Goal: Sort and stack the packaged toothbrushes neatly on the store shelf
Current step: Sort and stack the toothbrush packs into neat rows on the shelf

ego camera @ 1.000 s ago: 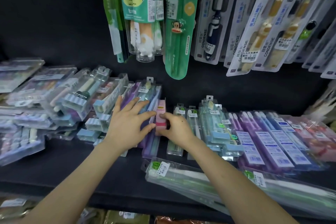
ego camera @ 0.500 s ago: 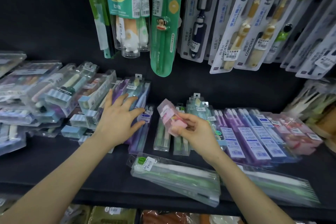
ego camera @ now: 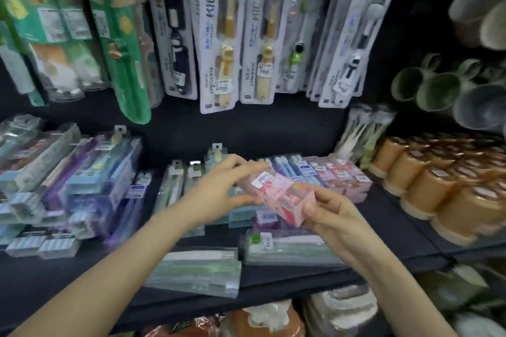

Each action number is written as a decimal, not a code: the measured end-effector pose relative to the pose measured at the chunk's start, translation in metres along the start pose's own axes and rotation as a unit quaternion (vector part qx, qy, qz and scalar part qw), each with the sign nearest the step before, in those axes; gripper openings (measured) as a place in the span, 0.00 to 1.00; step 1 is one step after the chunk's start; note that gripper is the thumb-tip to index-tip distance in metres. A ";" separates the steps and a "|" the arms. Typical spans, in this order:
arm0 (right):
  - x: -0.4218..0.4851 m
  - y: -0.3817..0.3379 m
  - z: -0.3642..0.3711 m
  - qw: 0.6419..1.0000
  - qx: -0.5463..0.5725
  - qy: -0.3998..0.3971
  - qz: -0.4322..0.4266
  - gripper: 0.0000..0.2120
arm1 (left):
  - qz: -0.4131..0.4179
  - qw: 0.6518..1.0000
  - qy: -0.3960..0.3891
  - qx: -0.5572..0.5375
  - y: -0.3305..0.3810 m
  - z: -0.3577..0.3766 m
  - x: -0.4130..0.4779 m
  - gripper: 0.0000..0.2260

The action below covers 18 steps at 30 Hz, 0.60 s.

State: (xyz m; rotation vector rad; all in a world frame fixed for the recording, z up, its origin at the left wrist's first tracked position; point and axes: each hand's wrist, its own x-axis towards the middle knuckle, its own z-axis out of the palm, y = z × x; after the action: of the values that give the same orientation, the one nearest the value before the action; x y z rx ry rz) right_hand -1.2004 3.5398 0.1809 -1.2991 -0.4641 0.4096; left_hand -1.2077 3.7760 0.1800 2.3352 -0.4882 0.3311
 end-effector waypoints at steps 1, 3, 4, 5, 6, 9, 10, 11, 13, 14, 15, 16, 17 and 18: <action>-0.007 -0.006 -0.010 1.000 -0.020 -0.003 0.002 0.16 | -0.003 1.000 -0.014 -0.006 0.004 0.010 0.010 0.28; -0.020 -0.016 -0.028 0.995 -0.094 0.014 -0.001 0.13 | -0.010 0.999 -0.048 -0.008 0.012 0.030 0.028 0.27; -0.024 -0.020 -0.036 0.983 -0.179 0.038 -0.012 0.11 | -0.008 0.998 -0.063 0.000 0.015 0.039 0.038 0.27; -0.027 -0.023 -0.044 0.954 -0.292 0.069 -0.020 0.11 | -0.003 0.997 -0.074 0.015 0.018 0.048 0.047 0.28; -0.029 -0.025 -0.051 0.910 -0.403 0.091 -0.029 0.14 | 0.006 0.996 -0.084 0.034 0.021 0.057 0.057 0.28; -0.029 -0.028 -0.069 0.807 -0.577 0.113 -0.053 0.24 | 0.034 0.990 -0.104 0.084 0.030 0.077 0.089 0.27; -0.026 -0.028 -0.076 0.789 -0.600 0.122 -0.050 0.24 | 0.043 0.989 -0.105 0.099 0.033 0.082 0.099 0.26; -0.023 -0.028 -0.083 0.777 -0.613 0.138 -0.045 0.23 | 0.048 0.986 -0.103 0.119 0.035 0.087 0.109 0.26; -0.010 -0.028 -0.102 0.763 -0.616 0.188 -0.051 0.14 | 0.033 0.977 -0.094 0.190 0.032 0.094 0.121 0.29; -0.001 -0.027 -0.113 0.755 -0.614 0.222 -0.059 0.10 | 0.012 0.970 -0.096 0.225 0.026 0.096 0.123 0.32; 0.009 -0.027 -0.124 0.747 -0.609 0.259 -0.067 0.08 | -0.012 0.962 -0.110 0.252 0.020 0.097 0.122 0.33; 0.020 -0.027 -0.133 0.741 -0.600 0.292 -0.073 0.08 | -0.036 0.952 -0.133 0.273 0.013 0.098 0.119 0.32; 0.031 -0.026 -0.141 0.738 -0.592 0.317 -0.070 0.07 | -0.058 0.941 -0.160 0.293 0.006 0.100 0.115 0.30; 0.042 -0.024 -0.147 0.733 -0.591 0.333 -0.059 0.06 | -0.072 0.932 -0.181 0.307 -0.001 0.102 0.109 0.29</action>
State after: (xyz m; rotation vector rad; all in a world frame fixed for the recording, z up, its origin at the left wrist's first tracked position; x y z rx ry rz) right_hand -1.0847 3.4368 0.1782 -2.4916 -0.1382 -0.6183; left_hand -1.0992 3.6784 0.1468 3.0506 -0.4209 -0.0359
